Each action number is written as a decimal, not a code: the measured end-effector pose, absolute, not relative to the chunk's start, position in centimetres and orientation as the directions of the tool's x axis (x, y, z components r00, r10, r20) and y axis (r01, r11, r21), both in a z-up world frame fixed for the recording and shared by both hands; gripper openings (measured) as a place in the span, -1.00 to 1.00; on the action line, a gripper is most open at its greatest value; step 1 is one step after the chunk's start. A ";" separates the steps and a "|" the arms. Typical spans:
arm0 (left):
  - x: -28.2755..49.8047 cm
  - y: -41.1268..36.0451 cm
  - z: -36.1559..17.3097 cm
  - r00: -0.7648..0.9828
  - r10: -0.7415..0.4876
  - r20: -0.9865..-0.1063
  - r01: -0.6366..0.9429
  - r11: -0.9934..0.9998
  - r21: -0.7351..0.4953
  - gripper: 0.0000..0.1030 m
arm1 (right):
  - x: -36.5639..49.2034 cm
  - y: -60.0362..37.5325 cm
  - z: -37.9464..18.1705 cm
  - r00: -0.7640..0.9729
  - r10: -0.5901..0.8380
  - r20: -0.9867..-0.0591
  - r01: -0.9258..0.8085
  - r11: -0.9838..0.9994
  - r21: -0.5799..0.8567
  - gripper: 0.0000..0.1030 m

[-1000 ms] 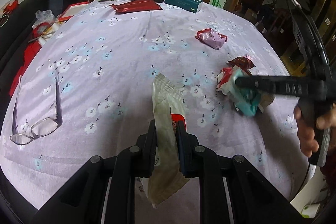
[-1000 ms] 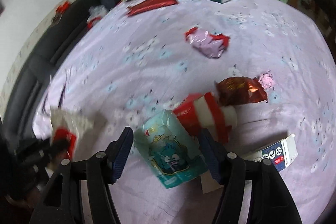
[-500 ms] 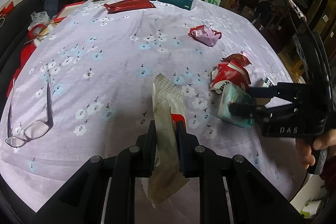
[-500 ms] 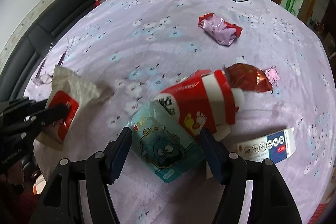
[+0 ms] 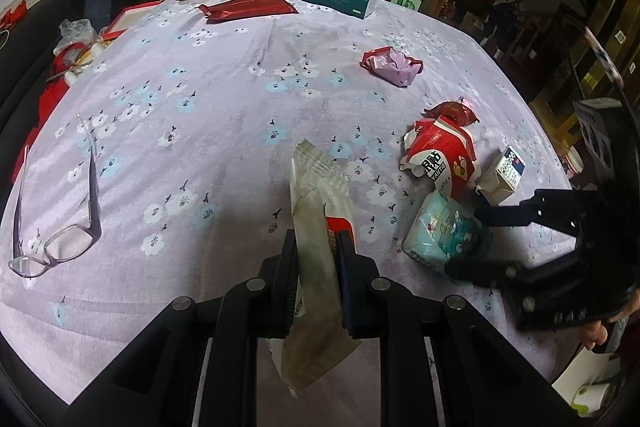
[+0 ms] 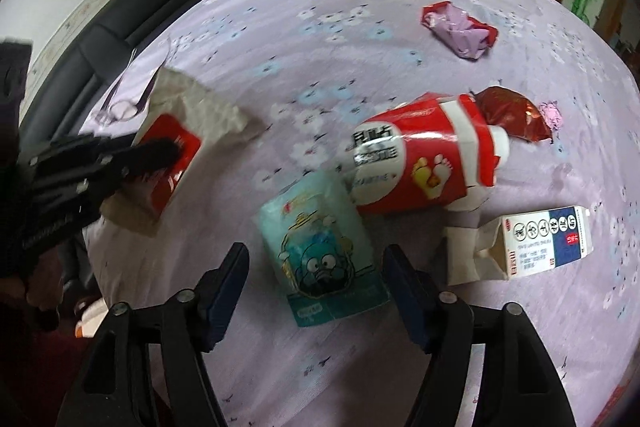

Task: Collect trash

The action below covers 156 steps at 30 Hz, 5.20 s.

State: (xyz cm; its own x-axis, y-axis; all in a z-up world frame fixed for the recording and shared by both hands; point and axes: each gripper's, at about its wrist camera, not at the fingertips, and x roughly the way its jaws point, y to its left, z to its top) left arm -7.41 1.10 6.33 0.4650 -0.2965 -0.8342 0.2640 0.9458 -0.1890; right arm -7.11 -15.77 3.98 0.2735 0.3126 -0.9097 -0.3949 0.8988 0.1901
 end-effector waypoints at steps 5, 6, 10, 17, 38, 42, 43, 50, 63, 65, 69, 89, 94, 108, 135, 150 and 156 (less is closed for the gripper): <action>-7.5 1.2 6.2 0.463 -0.297 -0.835 0.261 0.946 -0.191 -0.67 | -7.2 -15.3 3.3 0.288 0.263 -0.921 -0.398 0.907 0.135 0.47; -7.5 1.2 6.2 0.464 -0.297 -0.835 0.262 0.946 -0.191 -0.67 | -7.2 -15.2 3.2 0.291 0.257 -0.922 -0.397 0.909 0.128 0.47; -7.7 1.2 6.2 0.462 -0.297 -0.836 0.265 0.945 -0.189 -0.67 | -7.1 -14.8 2.6 0.282 0.225 -0.933 -0.390 0.915 0.103 0.15; -8.0 0.8 6.1 0.466 -0.296 -0.834 0.273 0.944 -0.183 -0.67 | -8.0 -15.7 3.4 0.316 0.249 -0.915 -0.308 0.940 0.149 -0.37; -9.1 -4.6 7.8 0.461 -0.357 -0.812 0.403 0.900 -0.166 -0.67 | -13.7 -22.5 7.1 0.459 0.289 -0.840 0.011 0.944 0.331 -0.76; -9.7 -6.2 8.0 0.453 -0.365 -0.813 0.431 0.888 -0.159 -0.67 | -15.5 -24.3 7.5 0.492 0.254 -0.833 0.098 0.934 0.343 -0.76; -9.9 -6.6 8.0 0.451 -0.368 -0.813 0.438 0.885 -0.158 -0.67 | -15.8 -24.7 7.6 0.498 0.243 -0.833 0.115 0.933 0.340 -0.76; -11.3 -10.2 8.4 0.428 -0.395 -0.813 0.513 0.847 -0.141 -0.67 | -18.0 -27.1 8.3 0.533 0.187 -0.825 0.207 0.917 0.342 -0.76; -12.7 -15.4 9.7 0.405 -0.445 -0.798 0.614 0.779 -0.123 -0.67 | -21.4 -31.0 9.5 0.572 0.114 -0.812 0.308 0.888 0.341 -0.76; -12.9 -16.3 9.8 0.400 -0.452 -0.797 0.628 0.769 -0.121 -0.67 | -21.8 -31.6 9.6 0.575 0.107 -0.811 0.318 0.884 0.342 -0.76; -13.0 -17.3 10.0 0.399 -0.458 -0.794 0.646 0.755 -0.111 -0.67 | -22.4 -32.6 9.9 0.579 0.088 -0.811 0.337 0.880 0.336 -0.76; -13.8 -20.8 10.6 0.445 -0.445 -0.777 0.678 0.734 -0.032 -0.67 | -23.9 -35.1 10.6 0.581 0.038 -0.813 0.379 0.871 0.311 -0.76; -14.2 -21.3 10.7 0.446 -0.449 -0.774 0.687 0.727 -0.025 -0.67 | -24.3 -35.4 10.7 0.585 0.030 -0.811 0.387 0.868 0.311 -0.76; -14.7 -22.4 10.8 0.437 -0.461 -0.772 0.709 0.705 -0.019 -0.67 | -25.3 -36.2 11.1 0.589 0.012 -0.808 0.411 0.856 0.313 -0.76; -14.6 -22.6 10.6 0.431 -0.463 -0.774 0.713 0.700 -0.021 -0.67 | -25.3 -36.2 11.0 0.586 0.016 -0.810 0.415 0.853 0.316 -0.76; -14.7 -22.6 10.4 0.429 -0.463 -0.776 0.714 0.700 -0.023 -0.67 | -25.2 -36.1 10.7 0.582 0.015 -0.813 0.416 0.854 0.313 -0.76; -14.8 -22.5 10.1 0.427 -0.463 -0.777 0.713 0.701 -0.025 -0.67 | -25.0 -36.1 10.6 0.574 0.005 -0.819 0.419 0.857 0.299 -0.76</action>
